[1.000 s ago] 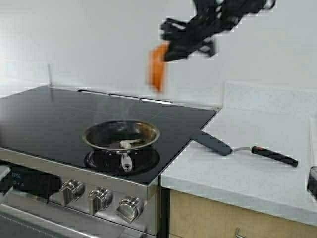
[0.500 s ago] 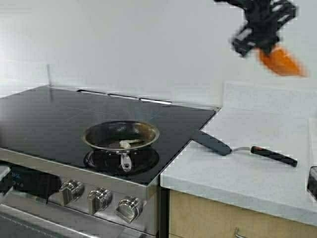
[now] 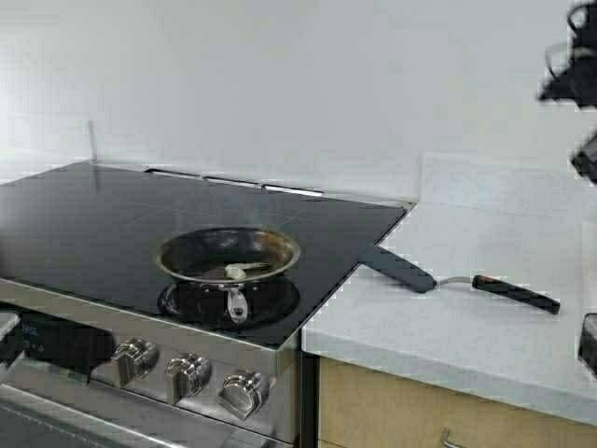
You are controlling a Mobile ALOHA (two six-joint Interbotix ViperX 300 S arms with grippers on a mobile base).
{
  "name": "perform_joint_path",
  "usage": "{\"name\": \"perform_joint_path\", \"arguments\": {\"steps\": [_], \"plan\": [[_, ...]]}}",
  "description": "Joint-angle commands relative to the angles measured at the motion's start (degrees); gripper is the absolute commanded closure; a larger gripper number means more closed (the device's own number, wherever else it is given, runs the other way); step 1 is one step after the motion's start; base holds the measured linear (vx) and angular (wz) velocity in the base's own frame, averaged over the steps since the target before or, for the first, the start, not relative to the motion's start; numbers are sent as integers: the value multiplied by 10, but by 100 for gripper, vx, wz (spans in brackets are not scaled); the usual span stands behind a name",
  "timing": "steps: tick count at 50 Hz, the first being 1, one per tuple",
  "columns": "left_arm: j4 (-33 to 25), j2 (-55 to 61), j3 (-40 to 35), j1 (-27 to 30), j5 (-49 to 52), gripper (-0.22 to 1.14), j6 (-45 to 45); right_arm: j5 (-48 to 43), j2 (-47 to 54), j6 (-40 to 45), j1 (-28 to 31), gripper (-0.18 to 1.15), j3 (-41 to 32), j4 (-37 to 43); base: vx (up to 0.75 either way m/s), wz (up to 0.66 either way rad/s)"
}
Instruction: Add oil to the pan and cook the shrimp and serve it
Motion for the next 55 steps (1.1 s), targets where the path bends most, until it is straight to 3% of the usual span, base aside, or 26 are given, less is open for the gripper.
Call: {"name": "perform_joint_path", "arguments": {"steps": [1, 20, 44, 49, 55], "plan": [[0, 5, -7, -1, -3, 89, -1, 6, 38, 6, -32, 91, -42, 1, 0, 0], [0, 4, -8, -1, -3, 89, 0, -14, 114, -101, -93, 91, -135, -1, 0, 0], [0, 6, -7, -1, -3, 89, 2, -48, 200, -130, -102, 88, -171, -4, 0, 0], [0, 6, -7, -1, -3, 89, 2, -48, 201, -130, -102, 69, -182, 11, 0, 0], [0, 7, -7, -1, -3, 89, 1, -44, 200, -135, -107, 21, -203, 74, 0, 0]]}}
